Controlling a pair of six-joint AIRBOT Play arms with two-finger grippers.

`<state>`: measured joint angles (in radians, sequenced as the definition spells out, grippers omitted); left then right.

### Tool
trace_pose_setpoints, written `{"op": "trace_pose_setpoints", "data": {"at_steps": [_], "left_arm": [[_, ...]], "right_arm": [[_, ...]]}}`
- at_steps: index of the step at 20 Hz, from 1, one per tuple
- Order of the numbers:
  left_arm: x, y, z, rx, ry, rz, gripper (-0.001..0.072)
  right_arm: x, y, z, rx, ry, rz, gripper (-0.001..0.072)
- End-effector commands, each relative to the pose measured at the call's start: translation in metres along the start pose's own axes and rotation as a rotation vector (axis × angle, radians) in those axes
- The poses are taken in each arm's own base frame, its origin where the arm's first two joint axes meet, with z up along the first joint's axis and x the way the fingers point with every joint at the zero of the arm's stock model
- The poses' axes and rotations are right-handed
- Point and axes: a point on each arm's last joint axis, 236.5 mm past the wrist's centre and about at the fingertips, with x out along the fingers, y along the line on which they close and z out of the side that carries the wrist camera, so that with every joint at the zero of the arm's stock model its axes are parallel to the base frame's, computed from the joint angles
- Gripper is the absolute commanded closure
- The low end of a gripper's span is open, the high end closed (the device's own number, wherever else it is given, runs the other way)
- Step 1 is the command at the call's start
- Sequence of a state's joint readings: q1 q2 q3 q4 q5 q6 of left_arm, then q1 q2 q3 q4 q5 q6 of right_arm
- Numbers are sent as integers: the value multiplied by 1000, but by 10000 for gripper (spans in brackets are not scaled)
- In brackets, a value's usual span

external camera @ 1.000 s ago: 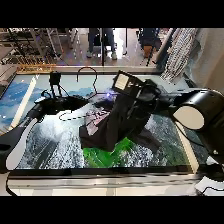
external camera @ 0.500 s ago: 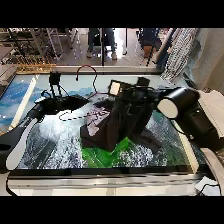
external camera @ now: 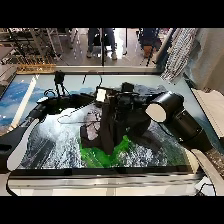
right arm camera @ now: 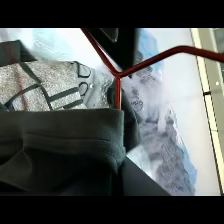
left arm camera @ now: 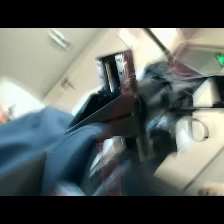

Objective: Fold the clothes and pants, and hang the long-sleeved shirts on hangers.

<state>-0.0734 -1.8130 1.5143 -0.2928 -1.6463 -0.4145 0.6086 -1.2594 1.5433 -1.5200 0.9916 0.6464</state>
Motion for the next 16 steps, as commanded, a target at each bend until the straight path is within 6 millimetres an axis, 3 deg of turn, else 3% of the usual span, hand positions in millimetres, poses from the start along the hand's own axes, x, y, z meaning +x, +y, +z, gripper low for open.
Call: {"op": "trace_pose_setpoints", "data": {"at_steps": [1,3,5,6,7,8,10,11,13,16], "left_arm": [[-25,29,17,38,-11,177,2],[-54,48,16,18,100,349,-1],[-89,58,34,-45,129,536,3],[-106,57,49,-124,97,635,7],[-120,52,56,-195,82,714,29],[-133,45,56,-268,86,801,102],[-150,31,36,-412,136,966,157],[-145,23,24,-461,180,989,156],[-112,11,2,-505,268,933,140],[-51,21,-30,-522,352,867,54]], "right_arm": [[2,18,-13,29,54,68,689],[10,32,-26,52,88,104,690],[22,38,-46,131,140,98,690],[27,31,-58,179,167,58,690],[31,19,-68,227,177,2,690],[32,0,-74,277,170,-68,690],[23,-50,-85,357,132,-246,690],[15,-73,-88,357,114,-318,690],[-1,-101,-88,358,87,-393,690],[-17,-117,-73,292,64,-427,690]]}}
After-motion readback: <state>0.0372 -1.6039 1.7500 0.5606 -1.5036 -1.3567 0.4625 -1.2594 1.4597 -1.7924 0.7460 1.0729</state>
